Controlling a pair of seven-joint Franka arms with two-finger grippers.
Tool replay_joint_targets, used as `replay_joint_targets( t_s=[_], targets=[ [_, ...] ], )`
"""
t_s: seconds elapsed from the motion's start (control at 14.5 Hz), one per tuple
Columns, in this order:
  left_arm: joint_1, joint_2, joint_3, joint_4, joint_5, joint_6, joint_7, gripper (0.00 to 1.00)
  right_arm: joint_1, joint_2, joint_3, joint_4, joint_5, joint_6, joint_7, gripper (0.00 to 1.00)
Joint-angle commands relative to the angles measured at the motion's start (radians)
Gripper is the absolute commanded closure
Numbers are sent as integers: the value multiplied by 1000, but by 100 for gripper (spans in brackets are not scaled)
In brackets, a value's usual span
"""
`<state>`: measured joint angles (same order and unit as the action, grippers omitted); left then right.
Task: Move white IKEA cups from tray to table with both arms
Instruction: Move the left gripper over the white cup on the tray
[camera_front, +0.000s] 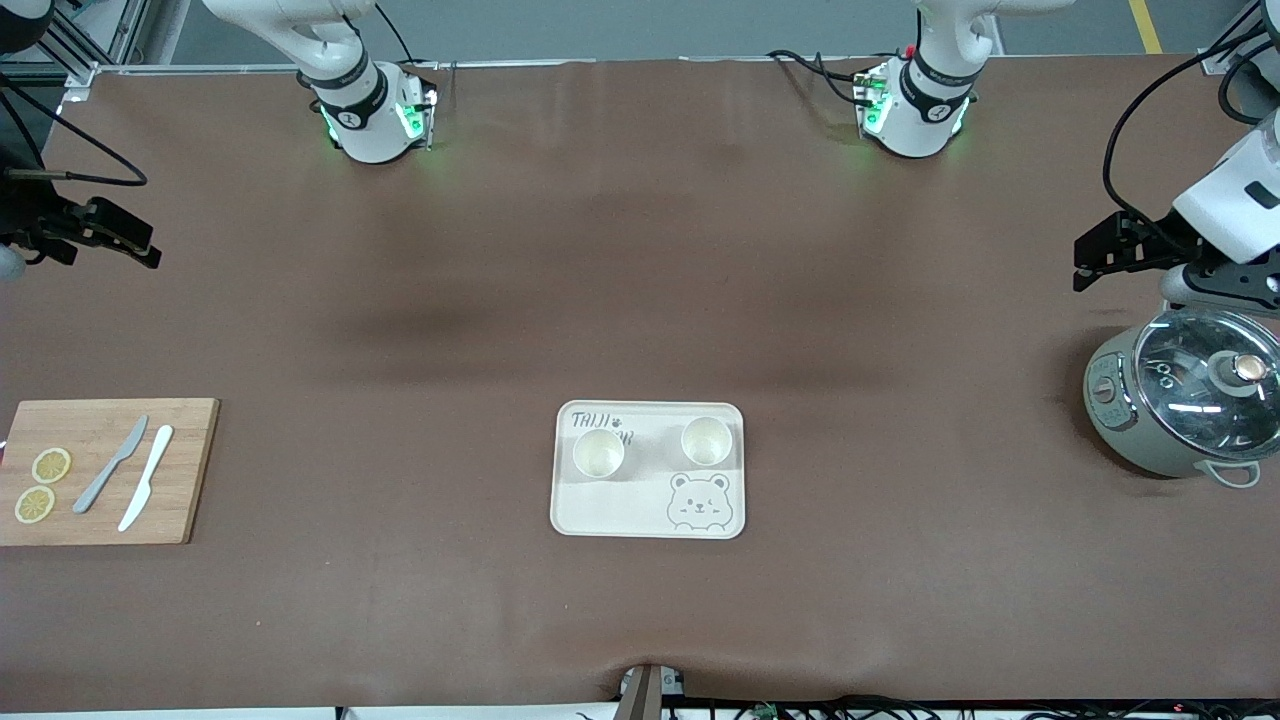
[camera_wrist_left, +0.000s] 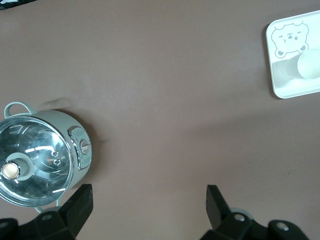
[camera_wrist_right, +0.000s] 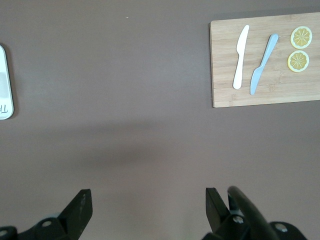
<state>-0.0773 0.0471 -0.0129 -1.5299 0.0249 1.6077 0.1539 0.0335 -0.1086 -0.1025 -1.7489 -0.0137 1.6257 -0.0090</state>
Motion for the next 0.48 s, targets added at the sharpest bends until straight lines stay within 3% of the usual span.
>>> replay_joint_targets(
  t_s=[0.0, 0.28, 0.41],
  targets=[
    [4, -12, -4, -16, 23, 23, 21, 0, -4, -11, 7, -8, -15, -4, 4, 0],
    [-7, -1, -7, -9, 10, 26, 14, 0, -4, -11, 7, -8, -15, -4, 4, 0],
    [-9, 26, -47, -4, 7, 46, -48, 0, -4, -11, 7, -8, -15, -6, 3, 0]
  ],
)
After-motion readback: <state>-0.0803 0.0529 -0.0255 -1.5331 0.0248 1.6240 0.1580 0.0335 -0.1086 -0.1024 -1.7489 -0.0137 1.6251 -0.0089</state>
